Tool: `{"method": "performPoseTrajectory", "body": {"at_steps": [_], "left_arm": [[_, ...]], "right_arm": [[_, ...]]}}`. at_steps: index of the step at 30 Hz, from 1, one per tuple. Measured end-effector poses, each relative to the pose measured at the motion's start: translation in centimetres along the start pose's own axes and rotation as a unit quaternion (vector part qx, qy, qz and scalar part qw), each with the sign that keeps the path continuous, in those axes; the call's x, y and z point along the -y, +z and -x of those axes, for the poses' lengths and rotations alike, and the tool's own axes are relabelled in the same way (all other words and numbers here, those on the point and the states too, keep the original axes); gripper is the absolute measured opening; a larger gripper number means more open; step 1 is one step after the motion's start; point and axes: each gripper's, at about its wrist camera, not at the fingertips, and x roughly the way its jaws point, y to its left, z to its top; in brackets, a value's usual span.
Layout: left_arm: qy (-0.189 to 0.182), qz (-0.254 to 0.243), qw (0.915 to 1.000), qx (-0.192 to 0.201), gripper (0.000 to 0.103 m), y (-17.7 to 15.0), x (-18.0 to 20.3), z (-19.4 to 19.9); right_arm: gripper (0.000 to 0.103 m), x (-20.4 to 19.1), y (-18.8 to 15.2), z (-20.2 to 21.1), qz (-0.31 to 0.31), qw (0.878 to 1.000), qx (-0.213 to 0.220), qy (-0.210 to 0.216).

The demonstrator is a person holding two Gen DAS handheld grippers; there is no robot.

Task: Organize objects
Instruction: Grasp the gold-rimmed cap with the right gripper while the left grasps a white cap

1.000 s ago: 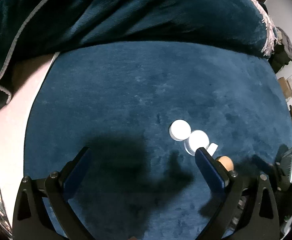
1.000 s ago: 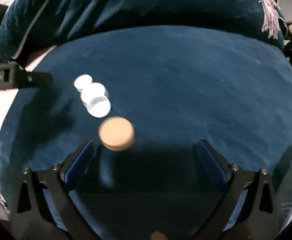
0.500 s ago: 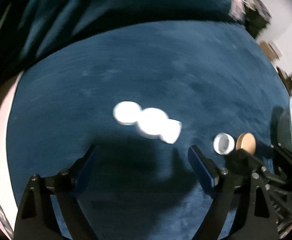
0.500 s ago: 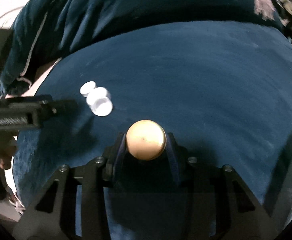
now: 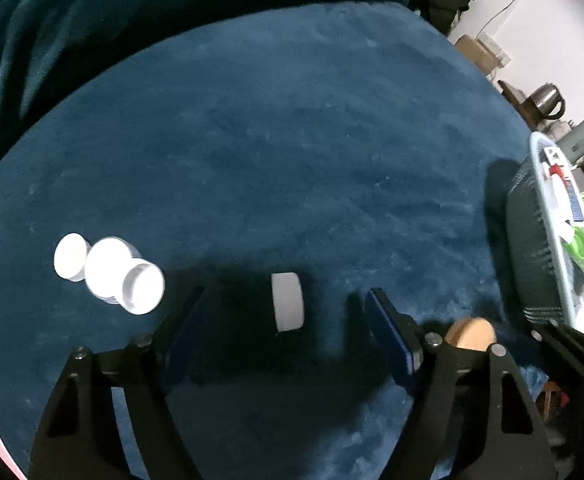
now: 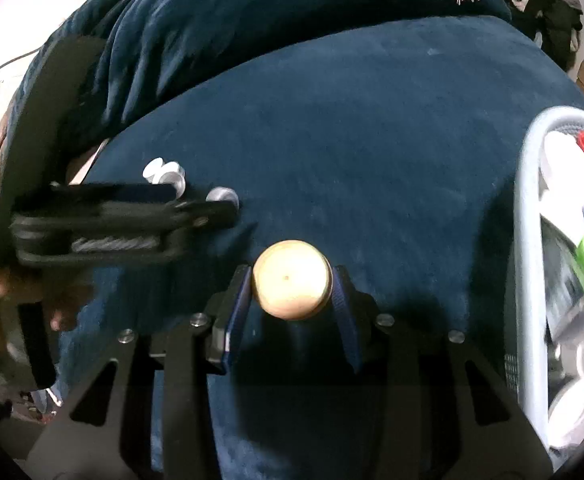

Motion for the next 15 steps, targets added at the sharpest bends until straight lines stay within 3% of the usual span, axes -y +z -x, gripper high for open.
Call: {"method": "performPoseTrajectory", "body": {"at_steps": [5,10,15], "left_arm": [[0.033,0.005,0.9994,-0.004,0.076,0.2,-0.8,-0.4],[0.058,0.056,0.9967,0.004,0.073,0.2,-4.4,0.9],[0.037,0.061,0.9972,0.02,0.072,0.3,-5.1,1.9]], "right_arm": [[0.042,0.0,-0.3,0.7,0.008,1.0,0.003,-0.004],[0.042,0.3,-0.2,0.4,0.005,1.0,0.002,0.0],[0.042,0.1,-0.1,0.0,0.006,1.0,0.0,0.009]]}}
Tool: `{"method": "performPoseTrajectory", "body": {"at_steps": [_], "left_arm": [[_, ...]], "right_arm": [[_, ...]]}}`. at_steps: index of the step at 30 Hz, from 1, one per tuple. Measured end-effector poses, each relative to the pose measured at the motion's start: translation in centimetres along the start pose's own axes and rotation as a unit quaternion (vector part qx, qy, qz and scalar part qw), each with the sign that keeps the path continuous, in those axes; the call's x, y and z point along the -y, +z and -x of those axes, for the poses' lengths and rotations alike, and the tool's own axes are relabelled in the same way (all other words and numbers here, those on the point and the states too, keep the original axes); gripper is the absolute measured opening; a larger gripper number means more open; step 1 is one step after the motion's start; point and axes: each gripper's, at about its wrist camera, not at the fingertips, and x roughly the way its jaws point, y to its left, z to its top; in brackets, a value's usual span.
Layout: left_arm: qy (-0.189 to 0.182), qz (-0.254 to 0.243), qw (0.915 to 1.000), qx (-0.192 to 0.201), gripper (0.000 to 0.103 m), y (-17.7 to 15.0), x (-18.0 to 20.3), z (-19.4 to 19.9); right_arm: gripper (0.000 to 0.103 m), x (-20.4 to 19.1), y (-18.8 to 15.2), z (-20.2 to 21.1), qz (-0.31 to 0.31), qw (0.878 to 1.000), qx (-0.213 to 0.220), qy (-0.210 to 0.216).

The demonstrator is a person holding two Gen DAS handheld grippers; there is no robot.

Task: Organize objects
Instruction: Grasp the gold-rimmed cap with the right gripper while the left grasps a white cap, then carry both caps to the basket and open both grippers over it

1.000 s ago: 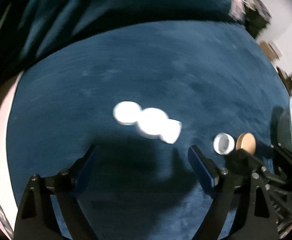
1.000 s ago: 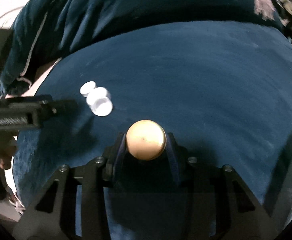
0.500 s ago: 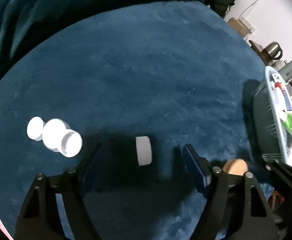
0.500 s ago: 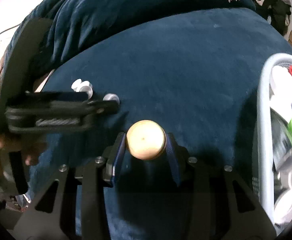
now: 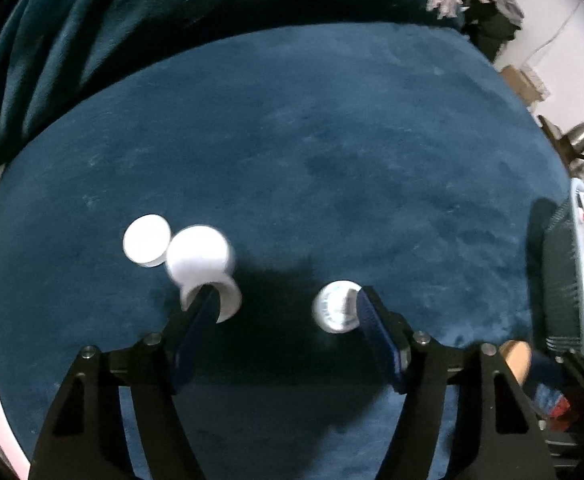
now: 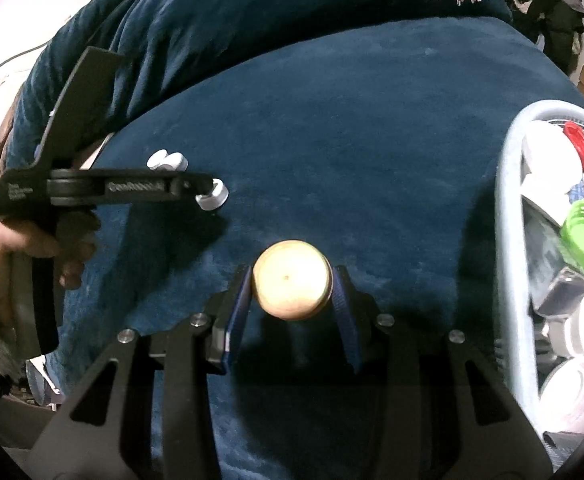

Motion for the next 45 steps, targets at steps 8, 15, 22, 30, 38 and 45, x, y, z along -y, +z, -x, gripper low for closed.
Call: {"method": "performPoseTrajectory", "body": {"at_steps": [8,15,22,30,38,45], "left_arm": [[-0.007,-0.059,0.9975,-0.038,0.044,-0.4,2.0,-1.6],[-0.056,-0.036,0.9977,-0.014,0.03,0.2,0.8,1.2],[-0.092,-0.076,0.9924,0.031,0.03,1.1,4.9,6.2],[-0.167,-0.16,0.9715,0.052,0.03,0.9,16.9,10.4],[-0.198,-0.181,0.9626,0.037,0.03,2.4,24.6,9.9],[-0.193,-0.163,0.9675,0.018,0.047,4.1,29.4,5.6]], "right_arm": [[0.042,0.8,0.2,0.0,0.003,1.0,-0.003,0.001],[0.042,0.8,0.5,0.9,-0.001,1.0,0.011,-0.005],[0.042,2.5,1.0,4.8,-0.026,0.998,0.057,-0.016],[0.042,9.4,0.2,12.5,-0.102,0.984,0.127,-0.078],[0.042,16.8,-0.3,16.7,-0.189,0.961,0.158,-0.13],[0.044,19.4,0.7,16.4,-0.235,0.95,0.15,-0.14]]}}
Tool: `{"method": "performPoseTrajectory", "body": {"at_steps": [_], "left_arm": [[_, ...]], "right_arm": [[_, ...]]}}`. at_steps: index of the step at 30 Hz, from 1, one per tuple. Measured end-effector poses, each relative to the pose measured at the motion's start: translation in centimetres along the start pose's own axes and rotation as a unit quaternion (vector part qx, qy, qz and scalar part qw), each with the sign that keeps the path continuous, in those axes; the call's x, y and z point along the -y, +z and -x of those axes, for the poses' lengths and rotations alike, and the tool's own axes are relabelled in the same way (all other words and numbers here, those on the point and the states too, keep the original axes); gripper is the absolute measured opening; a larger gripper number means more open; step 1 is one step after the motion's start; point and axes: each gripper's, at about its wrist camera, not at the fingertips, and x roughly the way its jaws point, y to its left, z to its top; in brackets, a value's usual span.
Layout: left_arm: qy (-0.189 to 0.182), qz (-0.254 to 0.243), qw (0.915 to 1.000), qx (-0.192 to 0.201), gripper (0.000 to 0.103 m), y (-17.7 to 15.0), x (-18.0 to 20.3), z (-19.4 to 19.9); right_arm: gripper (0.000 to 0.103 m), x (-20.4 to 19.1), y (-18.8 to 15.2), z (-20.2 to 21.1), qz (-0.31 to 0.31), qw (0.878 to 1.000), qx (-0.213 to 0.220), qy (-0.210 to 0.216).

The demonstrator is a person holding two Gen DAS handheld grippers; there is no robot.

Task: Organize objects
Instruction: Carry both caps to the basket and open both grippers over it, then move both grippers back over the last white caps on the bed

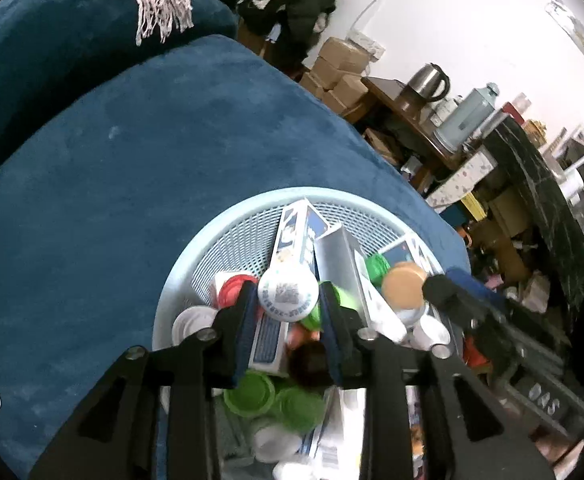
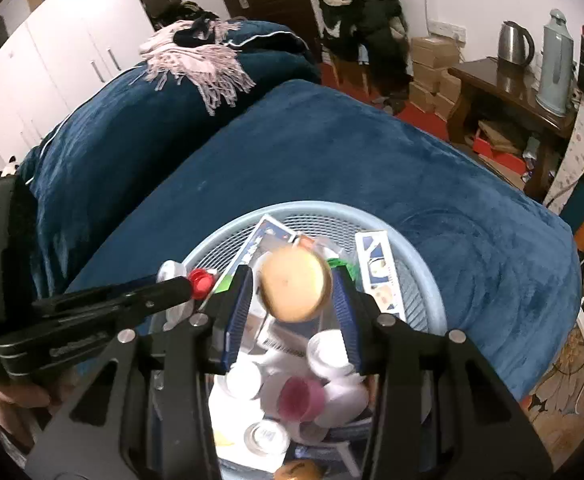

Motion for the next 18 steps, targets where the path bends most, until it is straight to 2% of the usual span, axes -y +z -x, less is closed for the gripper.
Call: {"method": "performPoseTrajectory", "body": {"at_steps": [1,2,4,6,10,12,15,18], "left_arm": [[0.0,0.006,1.0,-0.001,0.071,0.1,0.0,-0.3],[-0.002,0.009,1.0,0.003,0.081,0.0,-0.2,0.0],[0.0,0.008,0.9998,0.019,0.082,-0.1,-0.3,0.8],[0.012,0.007,0.9997,0.02,0.083,-0.3,-0.6,1.3],[0.047,-0.01,0.9986,0.022,0.096,-1.5,-1.7,3.1],[0.071,-0.026,0.9969,0.022,0.099,-2.3,-2.2,4.0],[0.115,-0.041,0.9923,0.024,0.102,-3.8,-3.9,5.7],[0.139,-0.026,0.9895,0.031,0.102,-5.2,-6.4,7.4]], "right_arm": [[0.047,0.3,-0.1,0.1,-0.004,1.0,-0.003,0.001],[0.05,0.4,-0.2,0.0,-0.011,1.0,-0.004,0.004],[0.054,0.7,-0.3,0.2,-0.01,1.0,0.0,0.004],[0.063,0.6,-0.6,0.5,0.0,1.0,0.004,-0.002],[0.081,-0.3,-1.4,0.9,0.027,1.0,0.011,-0.011],[0.088,-0.8,-1.7,1.1,0.041,0.999,0.014,-0.014],[0.091,-2.1,-2.1,1.6,0.06,0.998,0.019,-0.018],[0.095,-4.0,-2.4,1.9,0.082,0.996,0.023,-0.005]]}}
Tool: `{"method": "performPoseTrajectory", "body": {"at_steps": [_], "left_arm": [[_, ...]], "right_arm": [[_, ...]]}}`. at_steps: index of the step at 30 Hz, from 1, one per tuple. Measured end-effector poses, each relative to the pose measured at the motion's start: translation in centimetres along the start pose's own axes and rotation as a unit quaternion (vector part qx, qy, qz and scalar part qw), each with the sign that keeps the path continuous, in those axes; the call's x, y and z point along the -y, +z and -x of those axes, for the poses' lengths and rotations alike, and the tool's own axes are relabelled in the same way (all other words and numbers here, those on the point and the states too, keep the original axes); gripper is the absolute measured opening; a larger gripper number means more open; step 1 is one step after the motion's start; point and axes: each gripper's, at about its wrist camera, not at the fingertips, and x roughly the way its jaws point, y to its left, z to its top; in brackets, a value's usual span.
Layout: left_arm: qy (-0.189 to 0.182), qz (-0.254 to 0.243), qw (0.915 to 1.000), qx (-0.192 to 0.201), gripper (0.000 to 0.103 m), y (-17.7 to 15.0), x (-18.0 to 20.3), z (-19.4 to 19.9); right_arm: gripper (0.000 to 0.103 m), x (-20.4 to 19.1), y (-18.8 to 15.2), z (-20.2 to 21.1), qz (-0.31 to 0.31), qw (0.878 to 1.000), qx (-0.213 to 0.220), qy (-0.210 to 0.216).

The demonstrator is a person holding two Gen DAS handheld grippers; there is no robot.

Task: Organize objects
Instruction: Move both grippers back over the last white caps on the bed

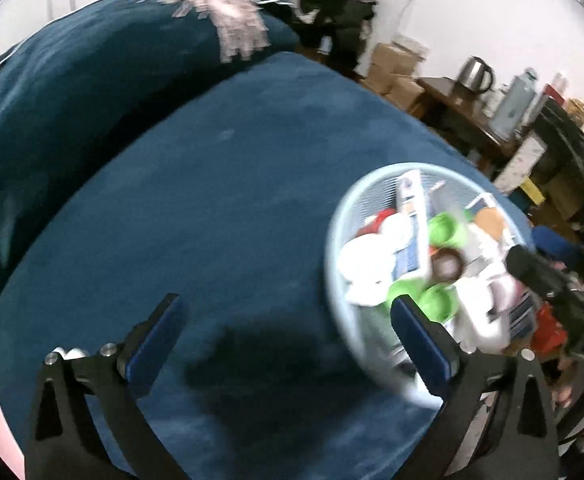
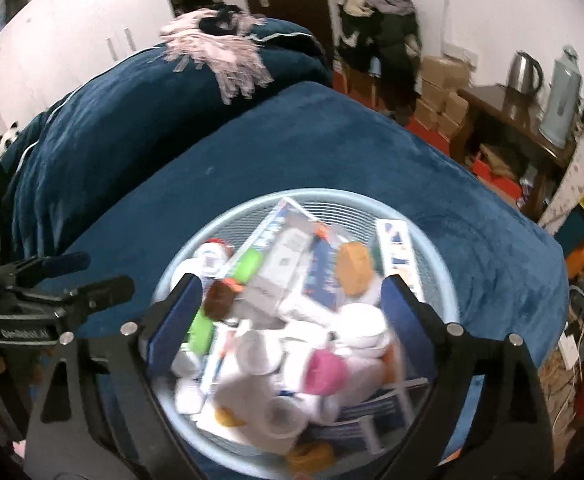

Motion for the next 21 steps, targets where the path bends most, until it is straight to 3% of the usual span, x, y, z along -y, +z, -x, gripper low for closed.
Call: {"method": "performPoseTrajectory", "body": {"at_steps": [7,12,15,21], "left_arm": [[0.043,0.089,0.9951,0.003,0.102,-3.8,-9.2,1.6],[0.076,0.177,0.9811,-0.016,0.102,-7.7,-16.9,1.4],[0.108,0.194,0.975,-0.019,0.102,-9.4,-20.5,1.7],[0.136,0.242,0.9599,-0.037,0.102,-13.0,-26.1,1.1]], "right_arm": [[0.098,-8.0,-0.5,-1.0,0.068,0.996,-0.013,0.063],[0.098,-15.6,-2.3,-3.5,0.142,0.982,-0.045,0.112],[0.098,-19.1,-3.9,-5.6,0.17,0.974,-0.071,0.134],[0.097,-24.9,-6.8,-11.4,0.193,0.955,-0.139,0.176]]}}
